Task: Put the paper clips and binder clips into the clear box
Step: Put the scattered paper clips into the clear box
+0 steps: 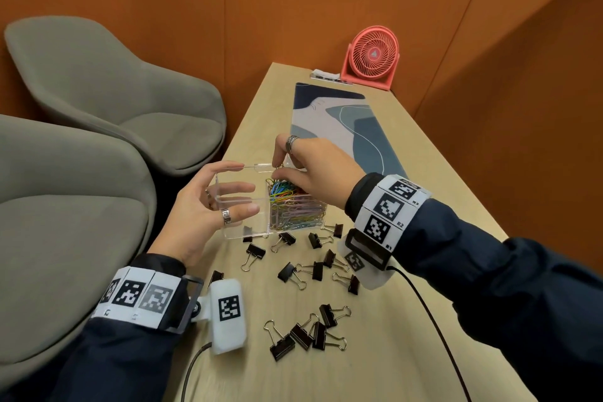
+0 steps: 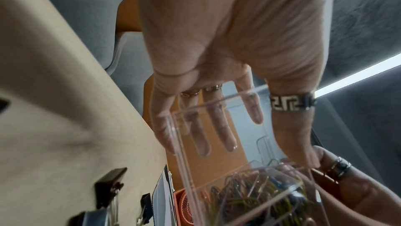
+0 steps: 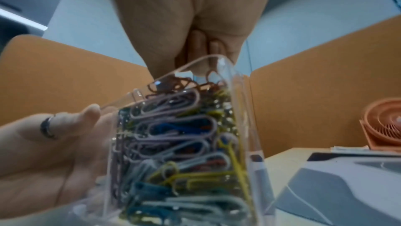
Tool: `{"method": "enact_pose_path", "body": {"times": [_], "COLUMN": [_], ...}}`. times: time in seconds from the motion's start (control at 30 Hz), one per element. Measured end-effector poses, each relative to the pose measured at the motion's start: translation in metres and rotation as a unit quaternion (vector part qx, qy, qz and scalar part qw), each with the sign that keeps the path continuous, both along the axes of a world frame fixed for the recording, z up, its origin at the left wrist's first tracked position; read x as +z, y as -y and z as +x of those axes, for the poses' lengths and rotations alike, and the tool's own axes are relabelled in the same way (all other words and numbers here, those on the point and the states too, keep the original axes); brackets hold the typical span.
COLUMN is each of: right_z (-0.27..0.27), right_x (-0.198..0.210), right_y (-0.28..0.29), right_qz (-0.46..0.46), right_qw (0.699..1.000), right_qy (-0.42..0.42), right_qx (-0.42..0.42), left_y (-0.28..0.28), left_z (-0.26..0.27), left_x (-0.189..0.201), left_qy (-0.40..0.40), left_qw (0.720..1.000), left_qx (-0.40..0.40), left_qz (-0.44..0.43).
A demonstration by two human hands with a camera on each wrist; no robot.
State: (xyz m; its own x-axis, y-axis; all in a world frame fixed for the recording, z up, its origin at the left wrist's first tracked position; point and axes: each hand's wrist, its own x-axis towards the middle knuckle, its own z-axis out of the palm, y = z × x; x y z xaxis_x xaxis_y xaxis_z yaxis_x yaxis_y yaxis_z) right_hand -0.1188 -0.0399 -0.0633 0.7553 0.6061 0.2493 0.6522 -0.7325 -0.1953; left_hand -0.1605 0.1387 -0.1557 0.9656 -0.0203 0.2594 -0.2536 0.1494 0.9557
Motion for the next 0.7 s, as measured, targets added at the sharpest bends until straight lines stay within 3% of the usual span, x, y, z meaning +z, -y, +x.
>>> {"method": "enact_pose_path", "body": {"times": [0.17, 0.33, 0.5, 0.7], "right_z": [0.003, 0.001, 0.0, 0.0], "right_x": [-0.002, -0.006, -0.007, -0.005], "right_y": [-0.001, 0.003, 0.01, 0.017], "right_qz": [0.064, 0.04, 0.102, 0.099], "right_qw": [0.998, 0.999, 0.994, 0.994], "right_qy": [-0.002, 0.001, -0.021, -0.03], "right_qx": [-0.028, -0.028, -0.017, -0.019], "left_y": [0.001, 0.001, 0.002, 0.001], "left_z": [0.0, 0.001, 0.001, 0.001], "left_x": [0.0, -0.002, -0.002, -0.001], "left_qy": [-0.001, -0.002, -0.005, -0.004], "left_qw": [1.0, 1.0, 1.0, 1.0], "left_qx": [-0.004, -0.009, -0.008, -0.008], "left_qz": [-0.001, 0.0, -0.004, -0.01]}}
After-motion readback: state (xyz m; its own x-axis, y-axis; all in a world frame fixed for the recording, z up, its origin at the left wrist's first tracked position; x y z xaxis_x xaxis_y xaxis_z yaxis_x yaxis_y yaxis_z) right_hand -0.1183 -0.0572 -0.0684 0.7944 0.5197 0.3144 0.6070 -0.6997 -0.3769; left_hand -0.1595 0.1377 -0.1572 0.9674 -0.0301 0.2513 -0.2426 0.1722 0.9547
